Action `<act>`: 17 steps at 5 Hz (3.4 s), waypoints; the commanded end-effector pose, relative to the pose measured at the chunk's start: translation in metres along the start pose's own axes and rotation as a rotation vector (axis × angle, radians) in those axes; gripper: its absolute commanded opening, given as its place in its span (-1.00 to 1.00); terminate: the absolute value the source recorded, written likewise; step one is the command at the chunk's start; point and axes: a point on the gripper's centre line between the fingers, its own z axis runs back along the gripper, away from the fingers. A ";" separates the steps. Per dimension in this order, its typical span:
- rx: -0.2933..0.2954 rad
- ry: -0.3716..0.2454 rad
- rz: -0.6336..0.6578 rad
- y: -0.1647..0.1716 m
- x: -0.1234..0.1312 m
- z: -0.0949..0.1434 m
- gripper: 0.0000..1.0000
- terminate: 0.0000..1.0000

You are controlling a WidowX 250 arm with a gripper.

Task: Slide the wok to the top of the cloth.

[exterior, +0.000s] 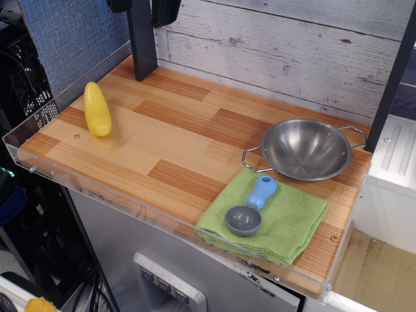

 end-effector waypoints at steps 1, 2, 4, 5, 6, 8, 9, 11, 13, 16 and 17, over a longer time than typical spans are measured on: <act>0.000 0.000 0.000 0.000 0.000 0.000 1.00 -1.00; -0.022 0.028 -0.040 -0.019 0.008 -0.008 1.00 -1.00; 0.023 -0.061 -0.089 -0.079 0.023 -0.038 1.00 -1.00; 0.035 -0.096 -0.065 -0.090 0.028 -0.062 1.00 -1.00; 0.035 -0.124 -0.040 -0.093 0.040 -0.076 1.00 -1.00; 0.026 -0.117 -0.092 -0.114 0.071 -0.094 1.00 -1.00; 0.022 -0.119 -0.128 -0.126 0.082 -0.097 1.00 -1.00; 0.030 -0.090 -0.151 -0.136 0.089 -0.110 1.00 -1.00; 0.028 -0.050 -0.147 -0.134 0.089 -0.129 1.00 -1.00; 0.013 -0.031 -0.132 -0.130 0.088 -0.133 -1.00 -1.00; -0.008 -0.038 -0.130 -0.132 0.085 -0.127 -1.00 -1.00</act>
